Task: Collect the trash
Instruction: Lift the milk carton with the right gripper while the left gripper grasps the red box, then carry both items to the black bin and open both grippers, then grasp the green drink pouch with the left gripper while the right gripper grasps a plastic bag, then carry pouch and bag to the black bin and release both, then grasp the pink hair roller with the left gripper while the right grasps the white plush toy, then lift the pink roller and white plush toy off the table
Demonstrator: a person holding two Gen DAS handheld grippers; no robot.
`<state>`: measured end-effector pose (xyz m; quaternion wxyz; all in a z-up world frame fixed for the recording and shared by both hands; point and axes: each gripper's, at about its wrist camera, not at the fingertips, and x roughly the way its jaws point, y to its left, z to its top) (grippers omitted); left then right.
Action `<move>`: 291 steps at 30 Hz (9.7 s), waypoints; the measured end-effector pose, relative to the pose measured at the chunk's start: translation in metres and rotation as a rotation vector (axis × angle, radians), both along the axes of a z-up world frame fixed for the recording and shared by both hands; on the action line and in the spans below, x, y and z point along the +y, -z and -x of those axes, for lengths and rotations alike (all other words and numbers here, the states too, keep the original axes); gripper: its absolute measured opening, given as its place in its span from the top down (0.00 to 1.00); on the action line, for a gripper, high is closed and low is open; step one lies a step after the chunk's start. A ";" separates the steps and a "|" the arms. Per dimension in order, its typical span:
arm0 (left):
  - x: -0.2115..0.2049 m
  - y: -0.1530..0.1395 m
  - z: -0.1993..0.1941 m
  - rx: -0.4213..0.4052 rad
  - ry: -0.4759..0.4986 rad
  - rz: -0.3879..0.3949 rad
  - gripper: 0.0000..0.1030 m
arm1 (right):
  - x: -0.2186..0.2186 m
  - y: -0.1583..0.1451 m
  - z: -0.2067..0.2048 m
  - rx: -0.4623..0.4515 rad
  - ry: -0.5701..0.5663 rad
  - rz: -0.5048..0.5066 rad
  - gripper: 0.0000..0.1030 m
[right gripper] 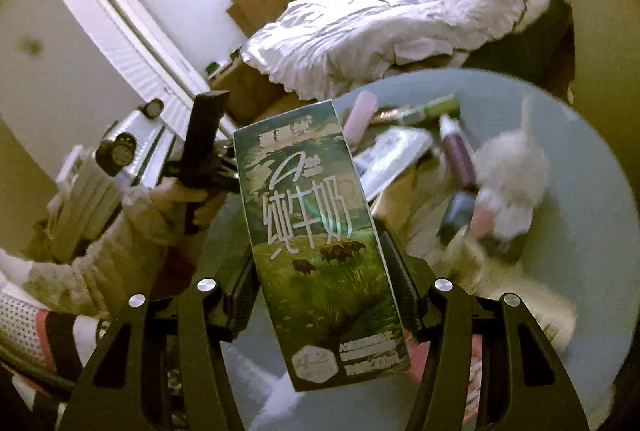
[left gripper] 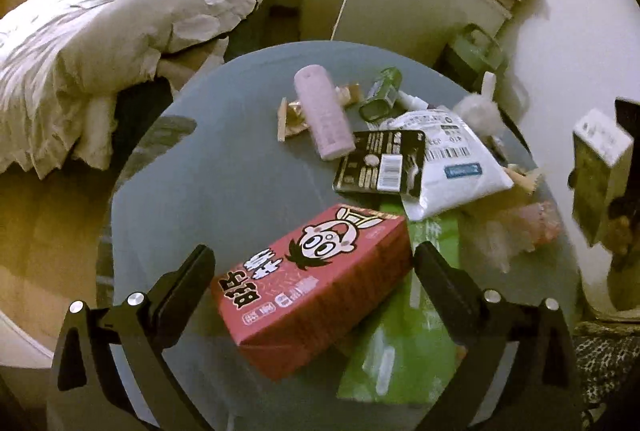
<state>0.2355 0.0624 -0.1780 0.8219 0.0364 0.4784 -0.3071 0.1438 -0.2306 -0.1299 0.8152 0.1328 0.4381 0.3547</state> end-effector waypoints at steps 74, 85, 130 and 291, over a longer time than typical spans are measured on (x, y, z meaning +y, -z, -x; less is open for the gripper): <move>-0.199 -0.102 0.104 -0.247 -0.070 0.345 0.70 | -0.225 -0.035 0.078 -0.284 0.698 -0.287 0.61; -0.338 -0.060 0.060 -0.093 0.125 0.368 0.70 | -0.320 0.050 0.063 -0.153 0.987 -0.281 0.61; -0.290 -0.059 0.080 -0.066 -0.018 0.258 0.23 | -0.246 0.072 0.033 -0.009 0.810 -0.188 0.29; -0.033 -0.026 -0.027 -0.098 -0.389 0.219 0.72 | -0.089 0.053 -0.097 -0.010 0.435 0.025 0.57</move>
